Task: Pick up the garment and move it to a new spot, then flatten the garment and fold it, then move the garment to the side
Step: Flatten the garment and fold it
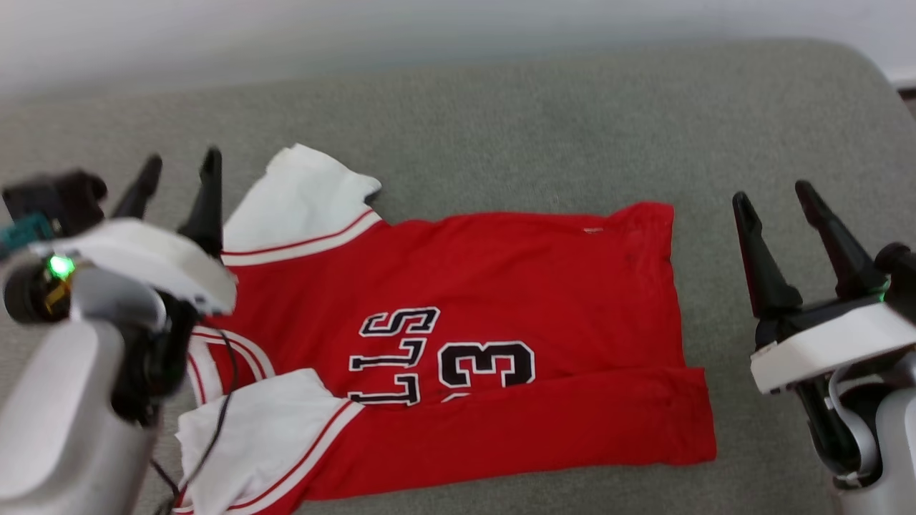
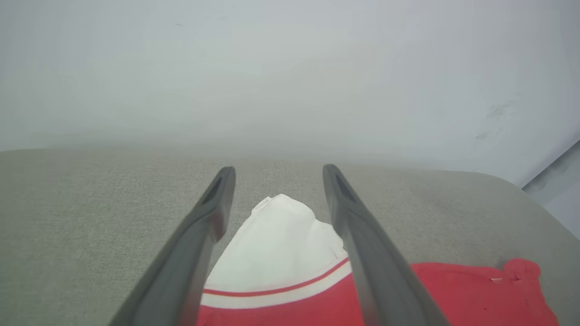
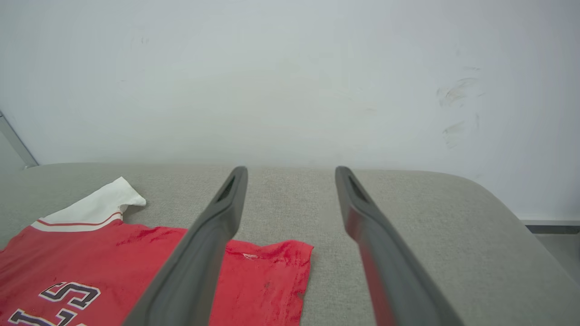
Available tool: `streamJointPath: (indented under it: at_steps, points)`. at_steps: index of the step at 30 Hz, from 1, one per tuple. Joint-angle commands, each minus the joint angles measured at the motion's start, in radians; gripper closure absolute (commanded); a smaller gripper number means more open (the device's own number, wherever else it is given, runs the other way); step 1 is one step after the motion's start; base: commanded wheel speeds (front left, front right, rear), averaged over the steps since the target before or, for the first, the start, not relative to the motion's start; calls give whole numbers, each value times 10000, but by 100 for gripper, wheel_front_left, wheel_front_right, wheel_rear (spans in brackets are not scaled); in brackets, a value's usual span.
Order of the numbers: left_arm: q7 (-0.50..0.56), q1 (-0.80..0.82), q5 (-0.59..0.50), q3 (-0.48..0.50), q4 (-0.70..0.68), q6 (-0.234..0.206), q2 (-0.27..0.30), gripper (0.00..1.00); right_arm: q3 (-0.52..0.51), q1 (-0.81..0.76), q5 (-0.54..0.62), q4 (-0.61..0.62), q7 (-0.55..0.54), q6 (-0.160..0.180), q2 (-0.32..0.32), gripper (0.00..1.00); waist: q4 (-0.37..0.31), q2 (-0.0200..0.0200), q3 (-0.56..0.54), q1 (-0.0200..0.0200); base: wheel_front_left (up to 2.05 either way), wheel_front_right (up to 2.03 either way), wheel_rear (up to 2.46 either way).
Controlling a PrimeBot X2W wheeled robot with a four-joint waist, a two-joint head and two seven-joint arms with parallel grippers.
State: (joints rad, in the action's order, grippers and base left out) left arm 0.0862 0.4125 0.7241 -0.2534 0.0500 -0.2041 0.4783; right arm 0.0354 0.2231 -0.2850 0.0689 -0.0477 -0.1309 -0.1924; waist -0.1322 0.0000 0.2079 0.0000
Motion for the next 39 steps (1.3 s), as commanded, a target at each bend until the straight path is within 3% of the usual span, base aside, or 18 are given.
streamJointPath:
  at_steps: [1,6,12,17,24,25,26,27,33,39]
  points:
    - [148,616,-66,-30,142,128,97,0,-35,273,55,158,84,3,90,0,-417,0,1070,0,0,0,0]
    - [1463,2511,177,-251,934,728,516,0,19,779,150,639,314,3,282,0,-734,0,2104,0,0,0,0]
    - [4436,4360,745,-622,2016,1233,1371,0,143,1077,128,745,407,2,412,0,-1152,0,2820,0,0,0,0]
    - [7395,5466,1145,-1029,2556,1174,2166,0,290,1213,-55,598,492,3,562,0,-1575,0,3475,0,0,0,0]
    - [9409,5492,1246,-1665,3144,757,2357,0,434,1337,-285,274,664,3,624,0,-1883,0,3917,0,0,0,0]
    - [9651,5380,1259,-1764,3284,663,2330,19,464,1358,-328,193,647,3,613,0,-1911,0,3917,0,0,0,0]
    - [9784,5266,1314,-1827,3371,592,2265,65,492,1388,-352,143,655,3,577,0,-1936,0,3895,0,0,0,0]
    - [9755,5195,1328,-1820,3399,551,2179,100,516,1415,-421,91,637,3,532,0,-1947,0,3864,0,0,0,0]
    - [8857,4986,1374,-1606,3595,622,1901,100,571,1527,-1069,-260,39,3,148,0,-1771,0,3424,0,0,0,0]
    - [7530,5286,1314,-1338,3680,893,1551,100,631,2260,-2060,-1527,-1909,3,-485,0,-1207,0,2860,0,0,0,0]
